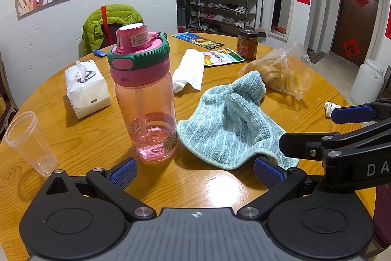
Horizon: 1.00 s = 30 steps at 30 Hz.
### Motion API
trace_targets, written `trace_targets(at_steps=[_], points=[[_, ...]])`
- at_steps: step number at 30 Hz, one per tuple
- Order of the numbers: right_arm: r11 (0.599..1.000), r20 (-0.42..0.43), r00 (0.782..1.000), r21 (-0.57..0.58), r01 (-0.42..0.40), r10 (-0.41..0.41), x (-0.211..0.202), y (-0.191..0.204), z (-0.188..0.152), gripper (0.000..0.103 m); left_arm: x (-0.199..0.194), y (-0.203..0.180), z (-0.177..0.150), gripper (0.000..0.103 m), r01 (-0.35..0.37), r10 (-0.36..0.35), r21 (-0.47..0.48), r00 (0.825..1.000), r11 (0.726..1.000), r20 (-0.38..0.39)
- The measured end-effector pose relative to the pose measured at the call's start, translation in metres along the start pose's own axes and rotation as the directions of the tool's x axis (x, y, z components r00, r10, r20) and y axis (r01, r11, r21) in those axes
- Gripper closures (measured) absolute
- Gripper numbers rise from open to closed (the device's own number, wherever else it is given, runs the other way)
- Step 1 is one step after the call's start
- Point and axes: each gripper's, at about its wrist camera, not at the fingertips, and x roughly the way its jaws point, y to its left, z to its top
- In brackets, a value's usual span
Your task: Clean container
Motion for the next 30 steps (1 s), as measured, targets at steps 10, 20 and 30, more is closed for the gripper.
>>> trace_targets(at_steps=[10,20,30], points=[[1.0,-0.001,1.0,-0.005,0.0,0.0,0.0004,0.0022,0.0009,0.0,0.0,-0.0004,-0.0007,0.001,-0.002,0.002,0.001,1.0,1.0,-0.001],[1.0,-0.001,1.0,-0.006,0.0,0.0,0.0012,0.0002,0.0025,0.0,-0.0008,0.0008,-0.0017,0.001,-0.002,0.002,0.002,1.0,1.0,-0.001],[1.0,0.001,1.0,-0.003,-0.011,0.011,0.0063,0.0019,0.0007,0.0,0.0056,0.0076,-0.0039,0.001,0.006,-0.006,0.003,1.0,1.0,0.002]])
